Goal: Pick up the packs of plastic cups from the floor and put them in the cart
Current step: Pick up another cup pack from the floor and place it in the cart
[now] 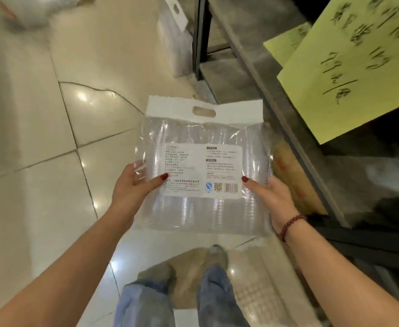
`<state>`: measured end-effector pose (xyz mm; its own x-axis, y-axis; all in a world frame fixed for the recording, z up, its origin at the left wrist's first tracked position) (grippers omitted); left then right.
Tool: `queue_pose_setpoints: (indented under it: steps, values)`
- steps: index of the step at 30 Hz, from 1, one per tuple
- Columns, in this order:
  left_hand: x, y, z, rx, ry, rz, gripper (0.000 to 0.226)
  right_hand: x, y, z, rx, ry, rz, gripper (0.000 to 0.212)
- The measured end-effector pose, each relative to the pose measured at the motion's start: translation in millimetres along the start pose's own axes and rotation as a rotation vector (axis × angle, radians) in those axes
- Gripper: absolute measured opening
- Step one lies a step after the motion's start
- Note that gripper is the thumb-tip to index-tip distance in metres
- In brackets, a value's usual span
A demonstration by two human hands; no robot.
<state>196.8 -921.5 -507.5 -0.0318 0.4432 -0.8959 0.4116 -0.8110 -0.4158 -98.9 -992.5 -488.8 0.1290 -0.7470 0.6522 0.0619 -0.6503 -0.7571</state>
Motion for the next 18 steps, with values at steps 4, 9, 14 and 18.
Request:
queue_pose_setpoints:
  steps: [4,9,14,18]
  values:
    - [-75,-44,-18,0.074,-0.024,0.123,0.09,33,-93,2,-0.084,0.087,-0.082,0.044]
    - [-161,-97,-36,0.195,-0.005,0.279,0.083,43,-205,2,-0.254,0.208,-0.236,0.049]
    - [-225,-147,-26,0.428,-0.003,0.424,0.068,37,-308,-15,-0.463,0.298,-0.345,0.062]
    - [-258,-189,8,0.605,-0.002,0.502,0.067,25,-380,-47,-0.624,0.353,-0.421,0.07]
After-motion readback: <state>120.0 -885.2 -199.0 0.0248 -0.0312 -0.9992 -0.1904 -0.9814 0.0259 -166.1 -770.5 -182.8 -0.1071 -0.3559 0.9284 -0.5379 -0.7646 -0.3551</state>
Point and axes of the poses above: each hand's wrist, its own y-axis towards the middle knuckle, its own z-axis out of the palm, x = y × z, the point moved 2 cm from there along y, towards the middle knuckle, and after that the axes turned 10 degrees about z, right-handed, at the moved point
